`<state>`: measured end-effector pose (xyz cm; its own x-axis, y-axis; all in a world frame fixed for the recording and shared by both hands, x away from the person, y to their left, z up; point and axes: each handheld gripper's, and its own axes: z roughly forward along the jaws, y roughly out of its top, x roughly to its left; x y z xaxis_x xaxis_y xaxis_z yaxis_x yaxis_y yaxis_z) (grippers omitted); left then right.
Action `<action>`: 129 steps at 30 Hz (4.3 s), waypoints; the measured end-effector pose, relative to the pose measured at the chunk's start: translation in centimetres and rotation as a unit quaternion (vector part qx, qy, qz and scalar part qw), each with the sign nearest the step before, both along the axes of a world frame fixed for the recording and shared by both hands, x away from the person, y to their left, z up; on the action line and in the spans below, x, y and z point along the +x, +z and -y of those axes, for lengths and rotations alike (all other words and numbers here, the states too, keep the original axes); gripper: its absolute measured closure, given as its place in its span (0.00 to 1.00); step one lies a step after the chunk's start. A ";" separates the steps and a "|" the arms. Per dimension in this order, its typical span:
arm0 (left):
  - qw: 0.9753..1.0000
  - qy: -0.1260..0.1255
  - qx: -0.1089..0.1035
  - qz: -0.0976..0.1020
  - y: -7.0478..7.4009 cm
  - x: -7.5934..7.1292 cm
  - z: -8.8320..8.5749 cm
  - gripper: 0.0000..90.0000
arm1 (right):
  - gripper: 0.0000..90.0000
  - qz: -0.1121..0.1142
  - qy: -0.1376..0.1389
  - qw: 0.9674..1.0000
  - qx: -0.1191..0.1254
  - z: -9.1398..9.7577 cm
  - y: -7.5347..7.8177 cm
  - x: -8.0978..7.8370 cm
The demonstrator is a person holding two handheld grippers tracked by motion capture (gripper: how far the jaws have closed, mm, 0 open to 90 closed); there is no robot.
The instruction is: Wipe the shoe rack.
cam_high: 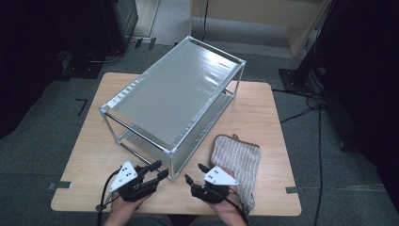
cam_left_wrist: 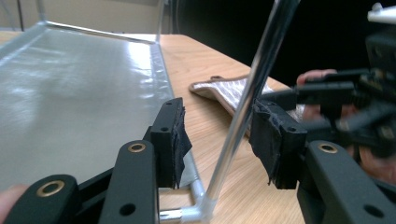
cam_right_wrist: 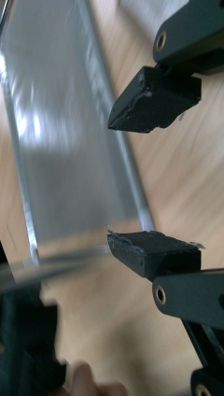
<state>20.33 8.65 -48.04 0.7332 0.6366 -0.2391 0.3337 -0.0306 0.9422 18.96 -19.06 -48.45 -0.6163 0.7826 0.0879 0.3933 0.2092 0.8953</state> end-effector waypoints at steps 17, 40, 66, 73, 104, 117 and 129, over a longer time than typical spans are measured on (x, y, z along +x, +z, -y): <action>0.994 0.109 -0.002 -0.011 0.1 -0.3 -6.0 0.63 | 0.85 0.024 0.053 0.997 0.044 -4.0 0.7 0.9; 0.983 0.182 0.004 -0.016 -0.2 4.5 -9.0 0.61 | 0.91 0.044 -0.021 0.998 0.030 0.9 0.5 -0.4; 0.994 0.102 0.030 0.028 0.5 6.1 -6.6 0.89 | 0.91 0.049 -0.118 0.992 0.005 4.5 0.2 -1.7; 0.993 0.109 0.039 0.029 0.6 4.4 -7.2 0.89 | 0.90 0.051 -0.136 0.989 -0.001 4.0 0.2 -0.7; 0.995 0.083 0.049 0.038 0.5 -2.7 -6.7 0.90 | 0.88 0.035 -0.185 0.982 0.021 2.1 0.0 7.3; 0.996 0.074 0.037 0.029 0.4 -2.4 -5.9 0.89 | 0.56 0.053 -0.127 0.990 0.027 5.5 4.2 5.2; 0.998 0.043 0.038 0.030 0.4 -1.1 -3.7 0.89 | 0.43 -0.036 -0.171 0.984 0.027 11.8 2.2 4.2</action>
